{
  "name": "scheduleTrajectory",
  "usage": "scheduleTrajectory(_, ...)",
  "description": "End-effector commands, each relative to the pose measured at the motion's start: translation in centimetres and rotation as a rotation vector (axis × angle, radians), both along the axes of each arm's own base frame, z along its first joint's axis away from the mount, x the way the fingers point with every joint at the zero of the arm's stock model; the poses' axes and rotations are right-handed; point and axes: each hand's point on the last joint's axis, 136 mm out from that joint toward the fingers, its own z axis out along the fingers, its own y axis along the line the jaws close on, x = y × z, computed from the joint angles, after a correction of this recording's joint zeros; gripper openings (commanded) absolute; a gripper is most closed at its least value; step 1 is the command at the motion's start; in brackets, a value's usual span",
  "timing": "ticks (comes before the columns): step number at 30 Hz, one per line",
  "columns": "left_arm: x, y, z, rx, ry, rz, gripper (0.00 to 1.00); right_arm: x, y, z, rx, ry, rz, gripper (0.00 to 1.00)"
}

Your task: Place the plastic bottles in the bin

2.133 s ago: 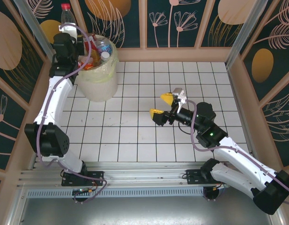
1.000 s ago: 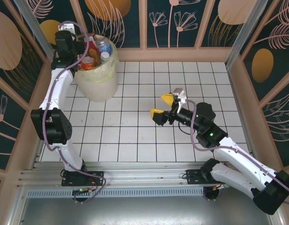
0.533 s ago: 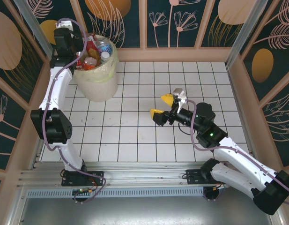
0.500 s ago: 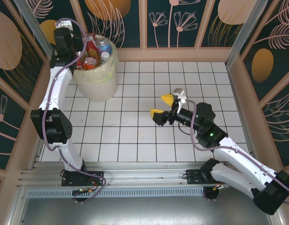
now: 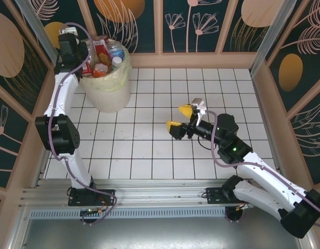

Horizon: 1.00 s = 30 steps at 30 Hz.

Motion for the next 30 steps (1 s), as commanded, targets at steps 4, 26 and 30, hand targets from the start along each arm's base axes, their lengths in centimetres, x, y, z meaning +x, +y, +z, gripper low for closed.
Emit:
scheduleTrajectory(4,0.0,-1.1,-2.0,-0.047,0.048,-0.059,0.40,0.1,-0.2,0.0,0.009,0.001,-0.009,0.98)
scheduleTrajectory(26,-5.0,-4.1,8.1,-0.139,-0.144,-0.203,0.64,0.8,-0.2,-0.2,0.001,-0.001,-0.042,0.98)
scheduleTrajectory(30,-8.1,-5.9,9.8,-0.181,-0.212,-0.293,0.76,1.3,-0.7,0.1,-0.013,-0.020,-0.081,0.98)
